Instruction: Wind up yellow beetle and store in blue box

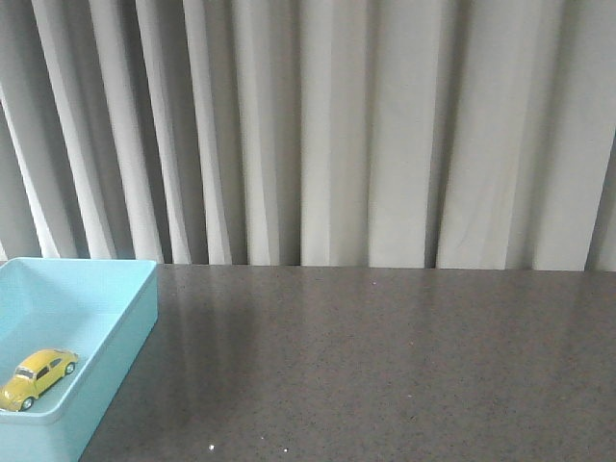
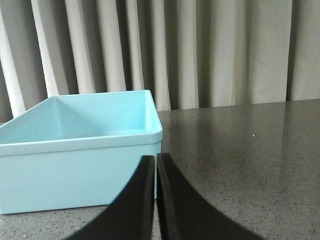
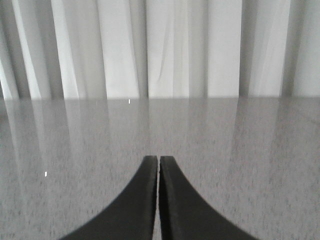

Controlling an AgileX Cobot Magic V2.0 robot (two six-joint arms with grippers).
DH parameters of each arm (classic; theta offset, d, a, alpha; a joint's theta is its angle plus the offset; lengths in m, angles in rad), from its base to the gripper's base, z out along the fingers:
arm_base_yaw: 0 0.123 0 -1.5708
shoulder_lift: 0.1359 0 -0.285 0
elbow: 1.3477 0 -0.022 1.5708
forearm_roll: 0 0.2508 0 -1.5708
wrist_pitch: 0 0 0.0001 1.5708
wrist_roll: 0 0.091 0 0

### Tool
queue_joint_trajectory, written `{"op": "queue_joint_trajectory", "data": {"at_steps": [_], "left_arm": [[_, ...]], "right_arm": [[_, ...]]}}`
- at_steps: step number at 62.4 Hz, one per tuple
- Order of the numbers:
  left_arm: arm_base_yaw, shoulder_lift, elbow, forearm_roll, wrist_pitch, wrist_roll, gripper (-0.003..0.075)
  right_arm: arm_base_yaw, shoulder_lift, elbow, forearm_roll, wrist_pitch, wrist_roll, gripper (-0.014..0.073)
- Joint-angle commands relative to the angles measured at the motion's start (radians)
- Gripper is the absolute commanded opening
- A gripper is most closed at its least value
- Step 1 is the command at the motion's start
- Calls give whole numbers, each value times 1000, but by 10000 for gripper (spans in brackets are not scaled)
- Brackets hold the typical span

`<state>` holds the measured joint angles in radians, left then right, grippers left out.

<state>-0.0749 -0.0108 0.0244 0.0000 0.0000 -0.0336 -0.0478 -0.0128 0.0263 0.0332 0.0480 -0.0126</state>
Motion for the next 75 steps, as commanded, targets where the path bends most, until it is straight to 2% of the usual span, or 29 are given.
{"op": "queue_joint_trajectory", "data": {"at_steps": [1,53,75], "left_arm": [[-6,-16,-8,0,-64,-9,-5],[-6,-16,-8,-5,-64,-8,-6],[-6,-16,-8,-5,-64,-8,-6]], "right_arm": [[-6,-9,4,-7,-131,-2,-1],[-6,-8,4,-7,-127,-2,-1],[-6,-8,4,-6,-75,-2,-1]]}}
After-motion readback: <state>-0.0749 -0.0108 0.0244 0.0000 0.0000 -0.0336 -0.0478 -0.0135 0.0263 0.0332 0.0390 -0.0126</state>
